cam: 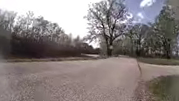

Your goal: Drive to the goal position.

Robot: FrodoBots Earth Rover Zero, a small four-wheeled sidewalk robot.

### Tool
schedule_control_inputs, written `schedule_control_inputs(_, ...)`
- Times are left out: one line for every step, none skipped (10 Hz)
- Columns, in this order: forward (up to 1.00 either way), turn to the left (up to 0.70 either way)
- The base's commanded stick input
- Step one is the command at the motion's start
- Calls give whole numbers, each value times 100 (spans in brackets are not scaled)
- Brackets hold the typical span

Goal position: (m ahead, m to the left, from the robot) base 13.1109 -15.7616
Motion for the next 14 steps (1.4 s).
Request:
schedule_control_inputs(100,0)
schedule_control_inputs(100,0)
schedule_control_inputs(100,0)
schedule_control_inputs(100,0)
schedule_control_inputs(100,0)
schedule_control_inputs(100,0)
schedule_control_inputs(100,0)
schedule_control_inputs(100,-8)
schedule_control_inputs(100,-29)
schedule_control_inputs(100,-36)
schedule_control_inputs(100,-40)
schedule_control_inputs(100,-40)
schedule_control_inputs(100,-40)
schedule_control_inputs(100,-40)
